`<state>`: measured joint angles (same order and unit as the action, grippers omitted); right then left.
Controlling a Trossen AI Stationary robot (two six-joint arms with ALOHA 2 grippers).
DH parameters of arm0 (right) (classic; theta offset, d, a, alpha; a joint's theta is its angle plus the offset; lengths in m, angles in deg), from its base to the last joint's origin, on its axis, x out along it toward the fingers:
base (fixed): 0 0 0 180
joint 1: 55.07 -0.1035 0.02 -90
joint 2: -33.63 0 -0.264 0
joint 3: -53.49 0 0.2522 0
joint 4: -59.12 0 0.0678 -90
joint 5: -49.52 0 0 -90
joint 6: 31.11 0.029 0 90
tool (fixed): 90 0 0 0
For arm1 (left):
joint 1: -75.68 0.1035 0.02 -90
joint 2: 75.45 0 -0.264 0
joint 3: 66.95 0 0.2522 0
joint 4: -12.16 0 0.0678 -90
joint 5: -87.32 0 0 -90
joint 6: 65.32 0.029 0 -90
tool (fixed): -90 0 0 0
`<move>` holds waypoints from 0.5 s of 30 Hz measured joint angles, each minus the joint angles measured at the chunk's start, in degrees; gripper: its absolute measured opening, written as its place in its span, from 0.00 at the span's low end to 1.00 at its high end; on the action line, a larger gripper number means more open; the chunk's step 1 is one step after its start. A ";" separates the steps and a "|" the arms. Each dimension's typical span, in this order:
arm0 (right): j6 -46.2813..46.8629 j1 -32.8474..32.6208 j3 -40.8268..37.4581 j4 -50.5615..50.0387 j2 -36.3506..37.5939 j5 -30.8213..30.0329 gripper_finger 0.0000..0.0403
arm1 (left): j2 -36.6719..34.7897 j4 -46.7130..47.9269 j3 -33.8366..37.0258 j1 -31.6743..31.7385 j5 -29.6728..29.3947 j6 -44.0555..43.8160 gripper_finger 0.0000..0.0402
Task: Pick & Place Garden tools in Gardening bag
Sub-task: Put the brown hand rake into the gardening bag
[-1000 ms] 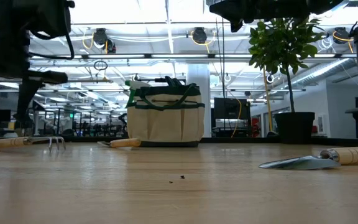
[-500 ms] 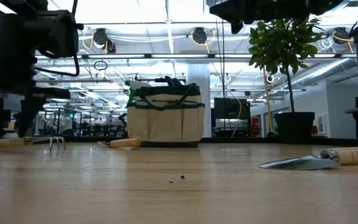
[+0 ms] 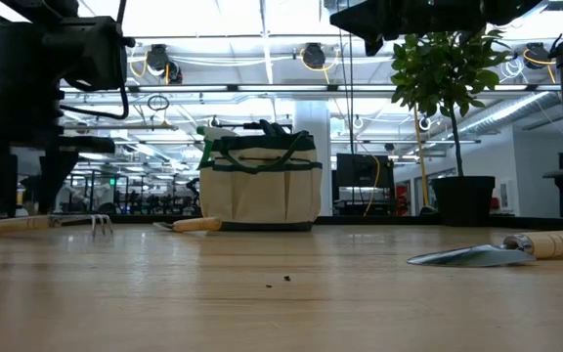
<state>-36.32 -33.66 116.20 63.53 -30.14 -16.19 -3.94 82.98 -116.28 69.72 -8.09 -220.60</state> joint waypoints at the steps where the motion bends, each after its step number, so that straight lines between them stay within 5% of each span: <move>1: 0.00 0.00 0.00 0.00 0.00 0.00 0.00 | 0.05 0.01 -0.01 0.00 -0.14 -0.05 0.37; 15: -0.12 0.07 0.00 -0.17 0.02 -0.02 0.00 | 0.02 -1.86 -0.11 0.00 -0.61 -1.29 0.37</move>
<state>-36.44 -33.59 116.20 63.36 -30.12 -16.21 -3.92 81.12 -116.38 69.72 -8.70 -221.89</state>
